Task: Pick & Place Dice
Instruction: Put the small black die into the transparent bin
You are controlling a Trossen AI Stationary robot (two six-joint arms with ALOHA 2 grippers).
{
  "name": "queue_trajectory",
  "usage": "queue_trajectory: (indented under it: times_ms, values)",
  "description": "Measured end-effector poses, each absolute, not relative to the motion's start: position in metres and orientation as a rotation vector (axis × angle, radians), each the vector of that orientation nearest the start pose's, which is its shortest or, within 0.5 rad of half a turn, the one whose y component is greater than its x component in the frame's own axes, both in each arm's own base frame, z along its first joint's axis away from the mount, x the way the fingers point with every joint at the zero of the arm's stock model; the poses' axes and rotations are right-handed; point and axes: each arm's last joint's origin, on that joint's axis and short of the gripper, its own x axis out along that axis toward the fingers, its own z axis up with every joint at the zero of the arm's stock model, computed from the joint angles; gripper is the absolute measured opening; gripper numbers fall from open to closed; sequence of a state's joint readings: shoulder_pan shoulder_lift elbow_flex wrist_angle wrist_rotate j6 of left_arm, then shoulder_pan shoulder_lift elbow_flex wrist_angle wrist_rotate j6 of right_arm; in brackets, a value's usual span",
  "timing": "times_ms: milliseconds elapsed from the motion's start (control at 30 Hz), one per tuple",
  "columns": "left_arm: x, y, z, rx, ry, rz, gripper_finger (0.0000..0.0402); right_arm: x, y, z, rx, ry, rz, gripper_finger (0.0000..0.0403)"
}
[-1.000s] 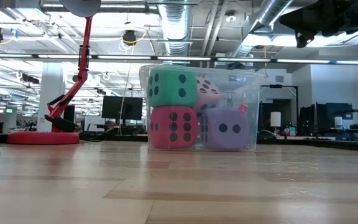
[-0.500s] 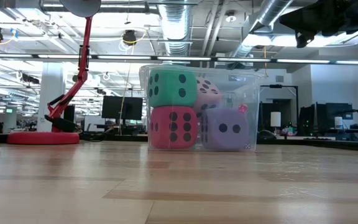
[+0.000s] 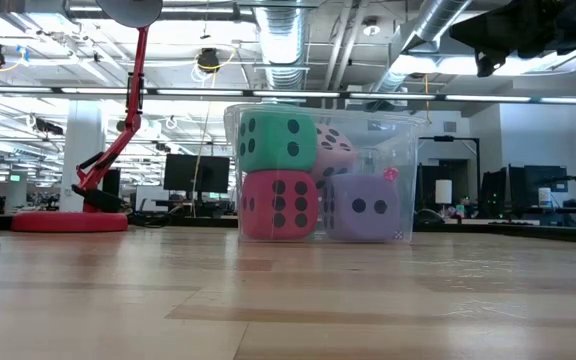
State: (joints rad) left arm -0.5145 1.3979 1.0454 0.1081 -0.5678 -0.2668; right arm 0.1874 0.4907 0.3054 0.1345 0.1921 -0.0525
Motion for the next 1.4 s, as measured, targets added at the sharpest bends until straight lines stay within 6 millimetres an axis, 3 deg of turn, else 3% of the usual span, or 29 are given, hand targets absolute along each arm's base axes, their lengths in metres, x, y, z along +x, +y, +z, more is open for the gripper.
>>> queue_trajectory:
  times_ms: [467, 900, 1400]
  values:
    - [0.284, -0.137, 0.313, -0.146, 0.196, 0.096, 0.0049, 0.134, 0.020, 0.237, -0.062, 0.050, -0.003, 0.0005]
    - [0.292, -0.170, 0.277, -0.074, 0.299, 0.033, 0.0049, 0.134, 0.020, 0.237, -0.062, 0.050, -0.003, 0.0005]
    - [0.286, -0.177, 0.278, -0.067, 0.302, 0.008, 0.0049, 0.134, 0.020, 0.237, -0.062, 0.050, -0.003, 0.0005]
